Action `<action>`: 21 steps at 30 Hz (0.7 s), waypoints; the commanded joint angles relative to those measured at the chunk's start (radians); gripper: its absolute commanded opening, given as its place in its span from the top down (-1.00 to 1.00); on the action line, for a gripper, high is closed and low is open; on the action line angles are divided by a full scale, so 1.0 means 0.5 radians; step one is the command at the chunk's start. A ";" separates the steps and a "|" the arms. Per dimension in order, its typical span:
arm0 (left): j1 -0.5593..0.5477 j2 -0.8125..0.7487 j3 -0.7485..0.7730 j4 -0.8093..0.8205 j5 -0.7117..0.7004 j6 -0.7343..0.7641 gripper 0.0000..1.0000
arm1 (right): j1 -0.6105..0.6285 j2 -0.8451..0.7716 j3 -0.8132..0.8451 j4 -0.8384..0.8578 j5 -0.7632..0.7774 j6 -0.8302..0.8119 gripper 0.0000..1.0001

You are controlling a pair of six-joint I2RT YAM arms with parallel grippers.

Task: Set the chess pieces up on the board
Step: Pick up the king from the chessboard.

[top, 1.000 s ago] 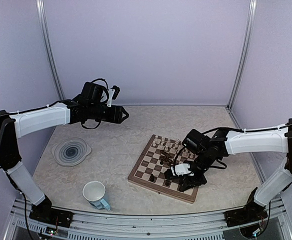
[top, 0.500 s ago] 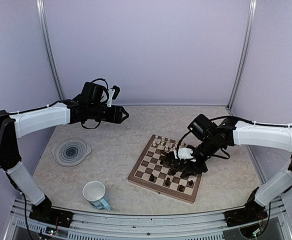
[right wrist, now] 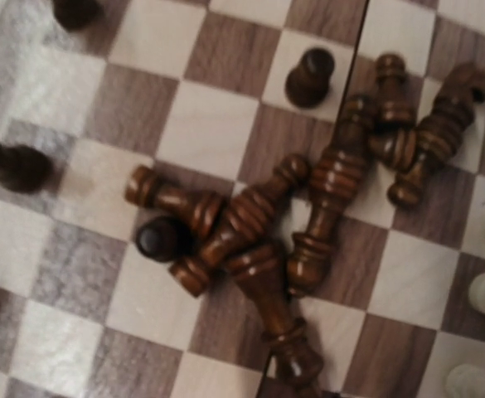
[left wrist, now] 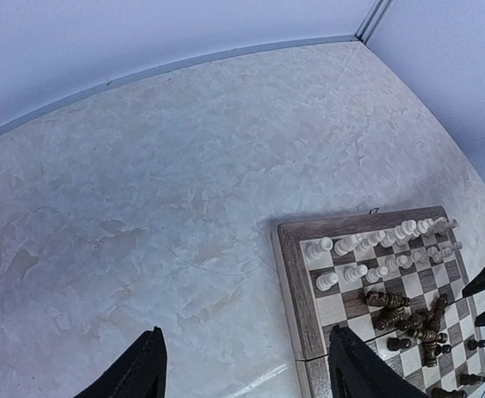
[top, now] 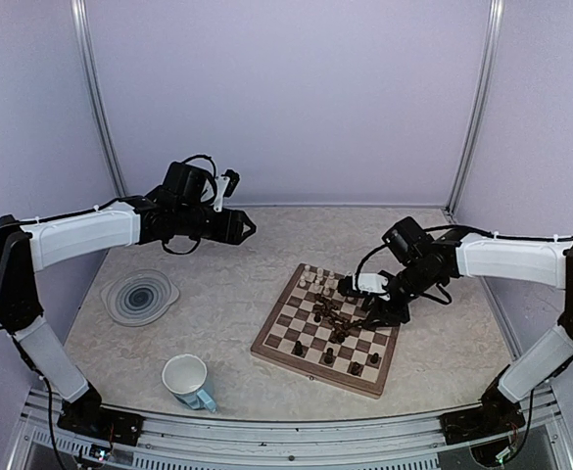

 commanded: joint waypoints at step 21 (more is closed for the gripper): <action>-0.064 0.056 0.091 -0.069 0.003 0.054 -0.33 | -0.007 0.183 -0.157 0.178 0.057 -0.103 0.60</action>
